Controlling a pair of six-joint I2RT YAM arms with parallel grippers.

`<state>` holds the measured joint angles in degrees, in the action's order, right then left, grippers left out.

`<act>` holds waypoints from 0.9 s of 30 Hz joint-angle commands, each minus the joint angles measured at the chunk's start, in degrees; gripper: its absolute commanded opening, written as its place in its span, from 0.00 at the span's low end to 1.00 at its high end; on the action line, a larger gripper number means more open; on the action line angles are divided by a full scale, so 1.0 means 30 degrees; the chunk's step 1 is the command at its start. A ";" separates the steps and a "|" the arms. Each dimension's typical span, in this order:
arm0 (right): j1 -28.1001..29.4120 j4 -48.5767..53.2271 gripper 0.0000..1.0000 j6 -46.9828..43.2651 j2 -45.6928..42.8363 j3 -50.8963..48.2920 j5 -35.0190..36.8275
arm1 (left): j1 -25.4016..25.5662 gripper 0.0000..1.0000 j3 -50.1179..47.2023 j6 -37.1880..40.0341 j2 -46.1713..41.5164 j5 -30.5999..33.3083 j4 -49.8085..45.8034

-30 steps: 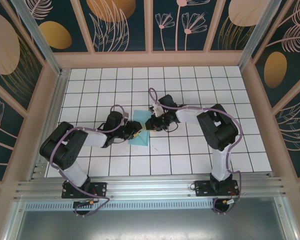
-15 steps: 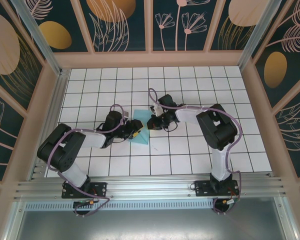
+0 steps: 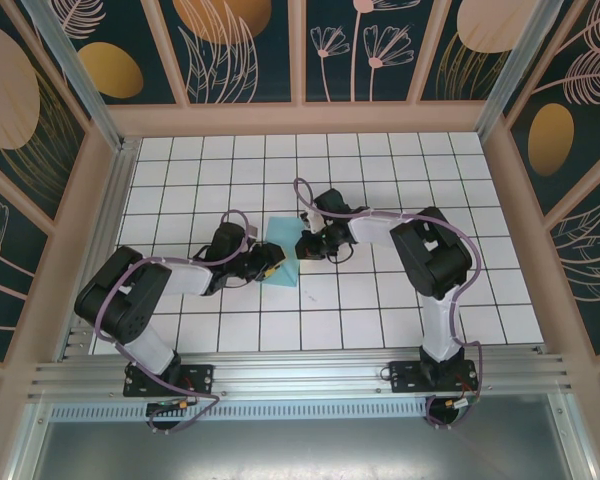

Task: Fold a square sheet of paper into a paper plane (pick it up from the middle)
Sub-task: Fold the triangle a second time at the center of the table.

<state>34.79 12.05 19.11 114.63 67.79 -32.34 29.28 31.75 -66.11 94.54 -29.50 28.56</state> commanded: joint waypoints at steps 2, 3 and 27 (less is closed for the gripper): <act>0.0272 0.0629 0.10 -0.0569 0.0557 0.0620 0.0749 | 0.0142 0.43 0.0484 0.0638 0.0304 0.0114 -0.0877; 0.0327 0.0683 0.10 -0.0584 0.0596 0.0661 0.0857 | 0.0143 0.43 0.0601 0.0788 0.0303 0.0315 -0.1313; 0.0852 0.2302 0.08 -0.1263 0.1481 0.1749 0.2844 | 0.0231 0.27 0.1362 0.2483 -0.1226 0.1027 -0.3210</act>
<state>36.47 15.49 16.71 116.38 72.29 -27.49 29.65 35.48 -57.93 94.21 -25.19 15.27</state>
